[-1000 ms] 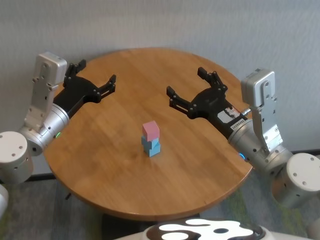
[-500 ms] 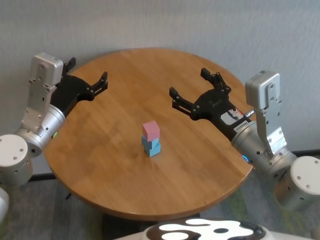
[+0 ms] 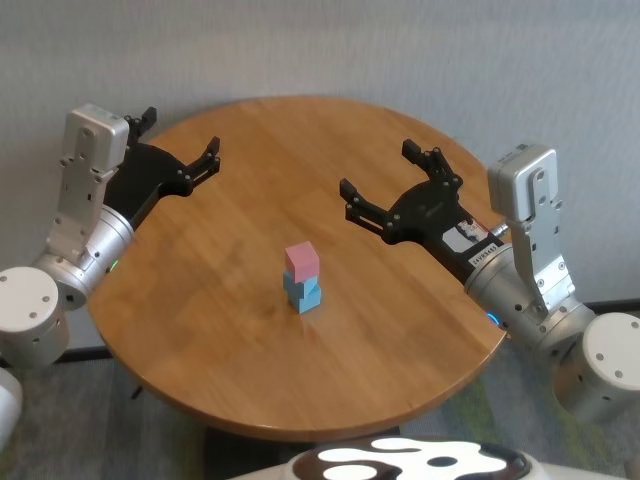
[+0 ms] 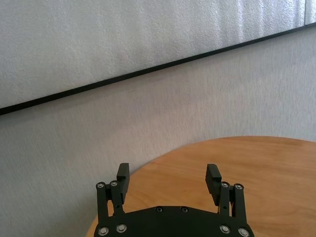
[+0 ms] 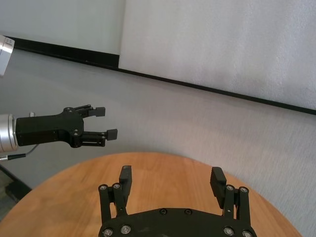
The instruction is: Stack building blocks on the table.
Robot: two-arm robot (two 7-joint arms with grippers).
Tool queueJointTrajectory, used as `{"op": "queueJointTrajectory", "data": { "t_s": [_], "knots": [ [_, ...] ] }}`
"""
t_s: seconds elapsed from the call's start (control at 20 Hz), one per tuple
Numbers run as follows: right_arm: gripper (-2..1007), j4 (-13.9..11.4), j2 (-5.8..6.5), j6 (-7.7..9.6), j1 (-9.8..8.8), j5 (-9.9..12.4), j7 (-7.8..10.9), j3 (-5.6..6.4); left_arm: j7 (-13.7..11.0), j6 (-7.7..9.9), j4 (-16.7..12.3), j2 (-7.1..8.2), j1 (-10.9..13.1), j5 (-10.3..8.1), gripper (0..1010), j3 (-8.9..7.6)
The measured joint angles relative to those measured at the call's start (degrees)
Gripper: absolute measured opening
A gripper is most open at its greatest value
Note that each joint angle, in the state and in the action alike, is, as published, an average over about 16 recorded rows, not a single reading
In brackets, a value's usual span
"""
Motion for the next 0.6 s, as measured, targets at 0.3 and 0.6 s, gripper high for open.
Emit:
{"op": "queueJointTrajectory", "data": {
  "t_s": [0.3, 0.6],
  "knots": [
    [1005, 0.1, -0.07, -0.02, 0.06, 0.0, 0.01, 0.00, 0.0, -0.07, 0.1, 0.03, -0.1, -0.09, 1000, 0.08],
    [1005, 0.2, -0.12, -0.05, 0.11, 0.0, 0.00, 0.00, 0.0, 0.05, 0.0, 0.08, -0.1, -0.18, 1000, 0.12]
  ]
}}
